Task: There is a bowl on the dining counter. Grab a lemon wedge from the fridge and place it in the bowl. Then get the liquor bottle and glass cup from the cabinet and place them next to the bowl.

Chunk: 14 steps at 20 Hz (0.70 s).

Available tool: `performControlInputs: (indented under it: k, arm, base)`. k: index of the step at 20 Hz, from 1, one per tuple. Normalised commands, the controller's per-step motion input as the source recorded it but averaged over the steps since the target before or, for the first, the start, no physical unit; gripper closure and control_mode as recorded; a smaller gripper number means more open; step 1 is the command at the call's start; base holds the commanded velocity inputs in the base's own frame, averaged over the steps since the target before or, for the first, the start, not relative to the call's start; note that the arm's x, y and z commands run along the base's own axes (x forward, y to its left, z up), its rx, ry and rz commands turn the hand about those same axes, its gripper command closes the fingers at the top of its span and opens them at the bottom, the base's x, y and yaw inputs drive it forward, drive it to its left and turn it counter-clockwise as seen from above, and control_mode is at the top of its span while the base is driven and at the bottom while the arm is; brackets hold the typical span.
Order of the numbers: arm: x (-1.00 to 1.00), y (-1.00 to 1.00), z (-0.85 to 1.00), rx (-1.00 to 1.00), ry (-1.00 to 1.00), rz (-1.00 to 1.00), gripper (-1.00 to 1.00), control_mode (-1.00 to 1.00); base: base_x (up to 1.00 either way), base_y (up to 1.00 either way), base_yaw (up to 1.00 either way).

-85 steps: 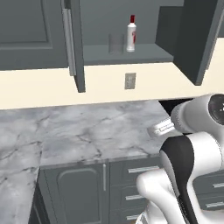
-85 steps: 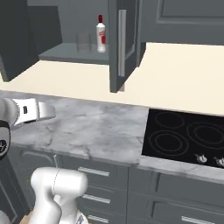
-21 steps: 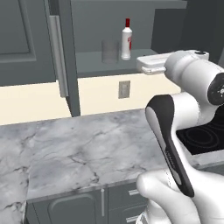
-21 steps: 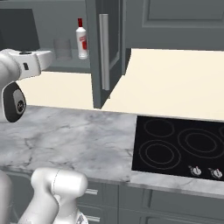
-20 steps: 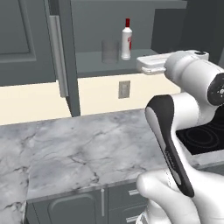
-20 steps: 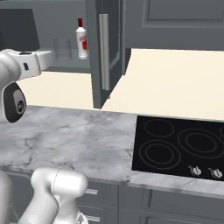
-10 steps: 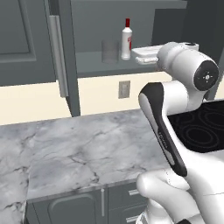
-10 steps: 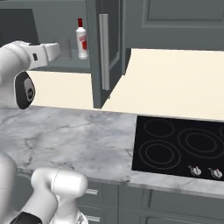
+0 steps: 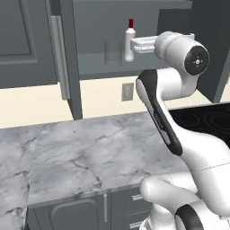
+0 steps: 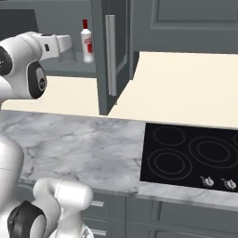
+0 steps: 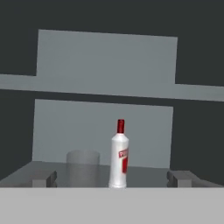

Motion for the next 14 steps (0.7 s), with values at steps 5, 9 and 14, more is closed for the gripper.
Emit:
performControlInputs:
  k: [5,9,14]
  arm:
    - [0.44,-0.01,0.18,0.00,0.07,-0.08,-1.00,-1.00]
    - [0.47,0.00,0.14,0.01,0.09,-0.10,-1.00,-1.00]
    - [0.50,0.00,0.12,0.04,0.07,-0.10,-1.00,-1.00]
  base:
    - [0.00,0.00,0.00]
    - [0.00,0.00,0.00]
    - [0.00,0.00,0.00]
